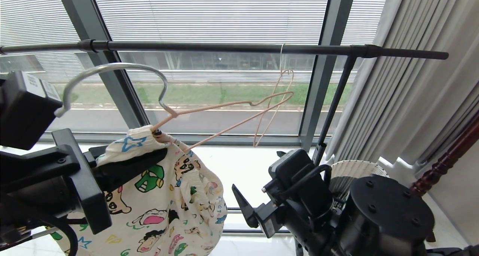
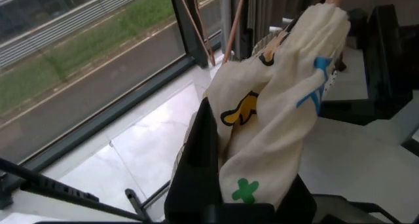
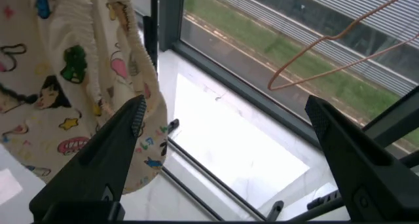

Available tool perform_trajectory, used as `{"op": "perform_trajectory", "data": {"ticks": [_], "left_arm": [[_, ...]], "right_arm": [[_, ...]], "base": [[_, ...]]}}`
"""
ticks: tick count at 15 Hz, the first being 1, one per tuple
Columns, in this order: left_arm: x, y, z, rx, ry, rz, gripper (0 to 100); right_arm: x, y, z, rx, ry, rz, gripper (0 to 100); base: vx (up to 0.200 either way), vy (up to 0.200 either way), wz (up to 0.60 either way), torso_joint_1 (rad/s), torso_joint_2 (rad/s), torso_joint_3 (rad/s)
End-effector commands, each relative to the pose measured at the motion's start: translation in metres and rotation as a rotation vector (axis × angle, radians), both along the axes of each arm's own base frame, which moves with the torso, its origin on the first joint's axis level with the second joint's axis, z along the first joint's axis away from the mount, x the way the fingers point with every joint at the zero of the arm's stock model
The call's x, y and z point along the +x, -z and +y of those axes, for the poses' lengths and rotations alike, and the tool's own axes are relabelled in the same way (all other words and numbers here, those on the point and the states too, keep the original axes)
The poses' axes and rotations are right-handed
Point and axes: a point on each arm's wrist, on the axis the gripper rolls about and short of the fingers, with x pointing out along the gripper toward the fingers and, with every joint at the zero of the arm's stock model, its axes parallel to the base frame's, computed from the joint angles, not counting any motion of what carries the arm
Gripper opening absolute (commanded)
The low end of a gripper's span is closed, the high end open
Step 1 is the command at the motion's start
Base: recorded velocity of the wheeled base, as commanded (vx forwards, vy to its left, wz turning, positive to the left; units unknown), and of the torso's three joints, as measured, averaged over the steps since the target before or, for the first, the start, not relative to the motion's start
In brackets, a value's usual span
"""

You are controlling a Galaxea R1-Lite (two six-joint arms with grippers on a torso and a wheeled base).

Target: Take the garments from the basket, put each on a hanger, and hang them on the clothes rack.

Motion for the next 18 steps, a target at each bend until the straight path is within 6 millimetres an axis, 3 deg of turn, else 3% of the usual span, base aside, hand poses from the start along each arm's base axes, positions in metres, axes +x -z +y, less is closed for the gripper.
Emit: {"op": "perform_trajectory", "data": {"ticks": [1,4,8,14,18], "left_arm": [[-0.003,-0.004,-0.002,-0.009,0.021,-0.014,0],[-0.009,-0.006,-0.010,-0.011,0.092,-0.019,0],[-0.014,-0.008,-0.016,-0.010,0.141,-0.034,0],[-0.018,-0.011,-0.020,-0.017,0.176,-0.040,0],[-0.019,-0.011,-0.020,-0.017,0.178,-0.042,0]], "right_arm": [[0.006,0.008,0.009,-0.018,0.008,0.007,100],[0.002,0.021,0.020,-0.051,-0.017,0.019,100],[0.009,0.017,0.030,-0.020,-0.007,0.012,100],[0.003,0.030,0.043,-0.047,-0.035,0.022,100],[0.004,0.037,0.042,-0.071,-0.022,0.030,100]], "base": [[0.000,0.000,0.00,0.000,0.00,0.000],[0.000,0.000,0.00,0.000,0.00,0.000],[0.000,0.000,0.00,0.000,0.00,0.000],[0.000,0.000,0.00,0.000,0.00,0.000],[0.000,0.000,0.00,0.000,0.00,0.000]]}}
